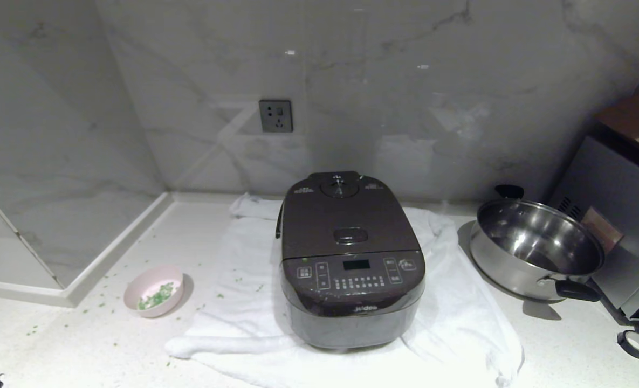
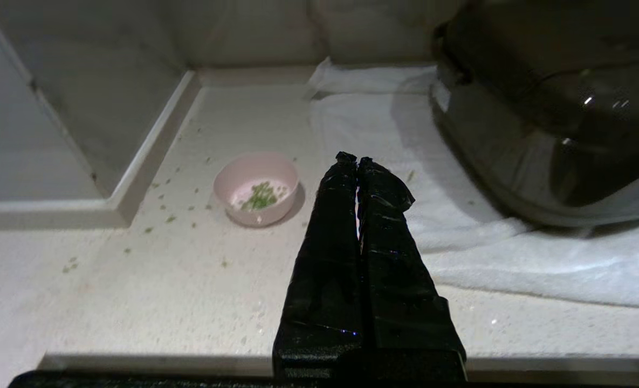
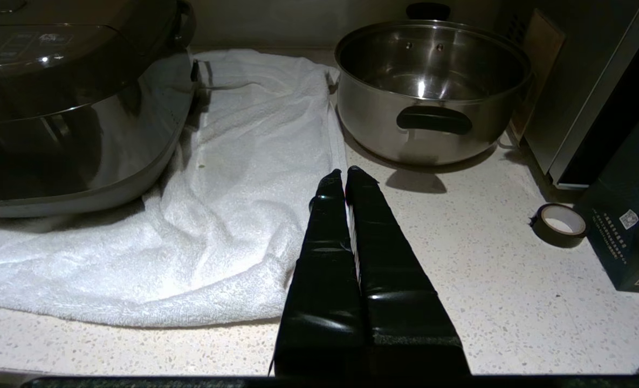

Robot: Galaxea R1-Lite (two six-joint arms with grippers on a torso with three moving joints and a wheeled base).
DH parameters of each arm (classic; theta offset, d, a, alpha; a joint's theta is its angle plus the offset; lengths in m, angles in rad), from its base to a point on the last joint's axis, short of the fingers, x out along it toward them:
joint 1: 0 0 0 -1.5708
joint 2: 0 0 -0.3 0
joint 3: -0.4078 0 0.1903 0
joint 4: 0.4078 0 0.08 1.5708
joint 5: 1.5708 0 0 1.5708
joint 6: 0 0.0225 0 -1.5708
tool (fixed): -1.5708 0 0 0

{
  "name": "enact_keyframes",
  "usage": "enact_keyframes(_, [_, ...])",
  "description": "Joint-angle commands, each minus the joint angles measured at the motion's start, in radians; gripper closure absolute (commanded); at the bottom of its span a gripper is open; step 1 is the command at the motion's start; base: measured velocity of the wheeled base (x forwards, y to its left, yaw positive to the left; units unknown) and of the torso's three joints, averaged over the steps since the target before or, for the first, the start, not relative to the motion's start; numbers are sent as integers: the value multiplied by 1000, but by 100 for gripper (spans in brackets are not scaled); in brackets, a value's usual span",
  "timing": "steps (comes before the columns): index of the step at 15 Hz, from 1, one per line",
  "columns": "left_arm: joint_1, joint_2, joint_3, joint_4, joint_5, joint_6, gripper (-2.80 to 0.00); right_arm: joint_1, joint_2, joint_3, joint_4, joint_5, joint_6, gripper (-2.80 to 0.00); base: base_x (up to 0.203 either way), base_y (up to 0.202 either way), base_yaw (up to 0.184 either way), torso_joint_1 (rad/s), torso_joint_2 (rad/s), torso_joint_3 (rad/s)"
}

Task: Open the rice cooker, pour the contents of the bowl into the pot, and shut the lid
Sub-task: Open the rice cooker

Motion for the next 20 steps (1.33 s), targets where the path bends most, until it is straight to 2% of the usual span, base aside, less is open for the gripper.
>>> enact_keyframes(1, [0, 257, -77, -97, -29, -4, 0, 0, 0, 0, 0, -1, 0, 0, 0, 0, 0, 0, 0, 0])
enact_keyframes(3, [-21, 437, -167, -182, -43, -24, 0, 0, 0, 0, 0, -1, 0, 0, 0, 0, 0, 0, 0, 0])
enact_keyframes(5, [-95, 601, -284, -245, -47, -62, 0, 0, 0, 0, 0, -1, 0, 0, 0, 0, 0, 0, 0, 0])
enact_keyframes(9, [-326, 936, -568, -288, -16, -122, 0, 0, 1, 0, 0, -1, 0, 0, 0, 0, 0, 0, 0, 0])
enact_keyframes(11, [-439, 1109, -724, -295, 18, -176, 0, 0, 0, 0, 0, -1, 0, 0, 0, 0, 0, 0, 0, 0])
enact_keyframes(14, [-580, 1353, -957, -307, 55, -291, 0, 0, 0, 0, 0, -1, 0, 0, 0, 0, 0, 0, 0, 0])
enact_keyframes(17, [-707, 1537, -1090, -330, 130, -433, 0, 0, 0, 0, 0, -1, 0, 0, 0, 0, 0, 0, 0, 0])
enact_keyframes(20, [-804, 1629, -1114, -362, 156, -463, 0, 0, 0, 0, 2, -1, 0, 0, 0, 0, 0, 0, 0, 0])
